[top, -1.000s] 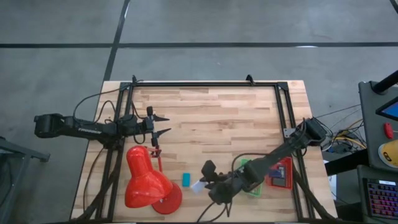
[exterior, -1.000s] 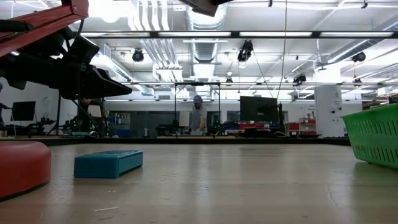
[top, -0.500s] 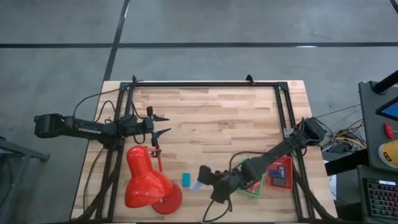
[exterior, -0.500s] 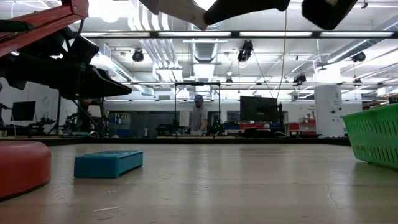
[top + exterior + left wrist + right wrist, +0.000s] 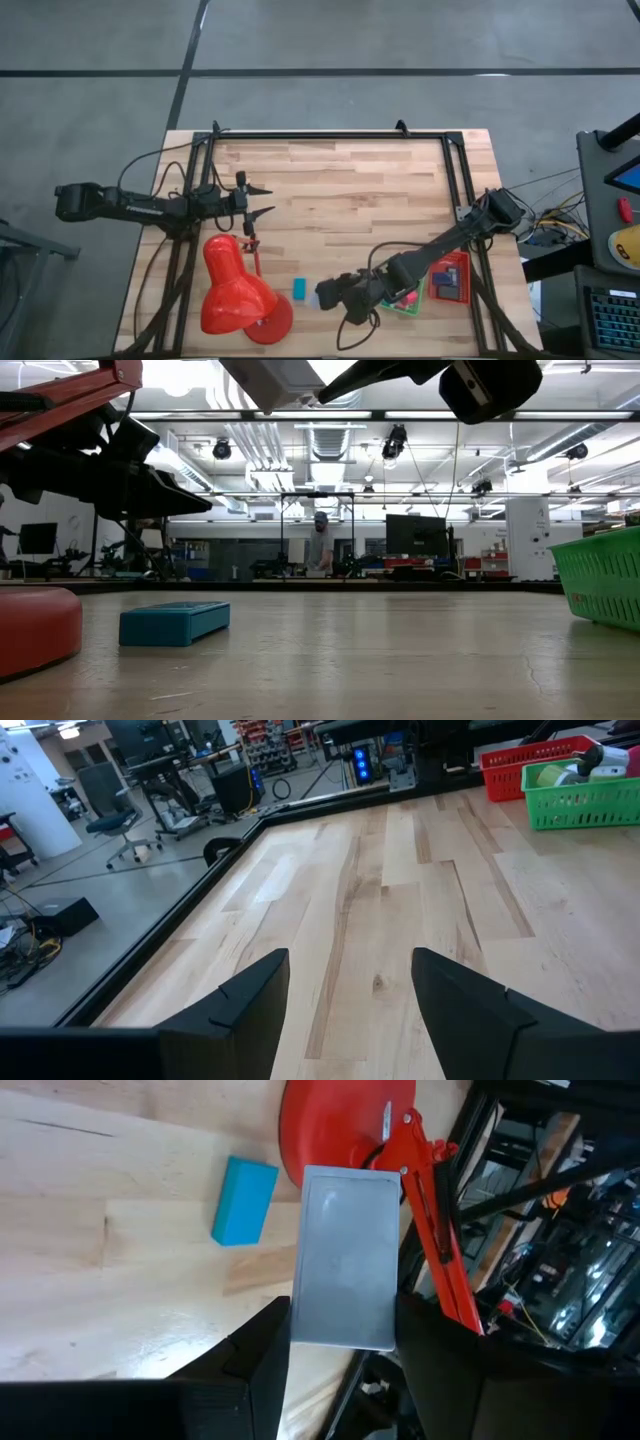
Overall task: Pick & Place Office items
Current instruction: Put the white digital clock into the red basket
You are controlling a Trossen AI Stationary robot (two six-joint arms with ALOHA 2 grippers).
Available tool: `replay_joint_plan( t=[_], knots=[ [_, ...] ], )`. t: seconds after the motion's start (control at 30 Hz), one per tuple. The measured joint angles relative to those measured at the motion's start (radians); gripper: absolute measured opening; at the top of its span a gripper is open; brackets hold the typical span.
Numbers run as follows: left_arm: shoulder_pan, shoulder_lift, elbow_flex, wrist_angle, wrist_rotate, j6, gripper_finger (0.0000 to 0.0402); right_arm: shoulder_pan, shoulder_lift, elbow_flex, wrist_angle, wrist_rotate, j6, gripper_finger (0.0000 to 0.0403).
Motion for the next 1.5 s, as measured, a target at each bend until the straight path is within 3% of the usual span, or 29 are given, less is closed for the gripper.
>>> replay_joint_plan(
  t=[0.2,0.37,0.67,1.03,1.2,1.4,1.5],
  knots=[
    [0.000,0.000,0.000,0.000,0.000,0.000,0.0218,-0.002,0.000,0.000,0.000,0.002,-0.016,0.0162],
    [0.000,0.000,0.000,0.000,0.000,0.000,0.0218,-0.003,0.000,0.000,0.001,0.004,-0.128,0.0162],
    [0.000,0.000,0.000,0.000,0.000,0.000,0.0218,-0.011,0.000,0.000,0.053,0.005,-0.141,0.0171],
    [0.000,0.000,0.000,0.000,0.000,0.000,0.0218,-0.024,0.000,0.000,0.047,0.002,-0.415,0.0164],
    [0.000,0.000,0.000,0.000,0.000,0.000,0.0218,-0.026,0.000,0.000,0.045,0.004,-0.705,0.0162],
    [0.000,0.000,0.000,0.000,0.000,0.000,0.0218,-0.029,0.000,0.000,0.044,0.006,-1.313,0.0157],
    [0.000,0.000,0.000,0.000,0.000,0.000,0.0218,-0.029,0.000,0.000,0.045,0.005,-1.426,0.0158]
  ],
)
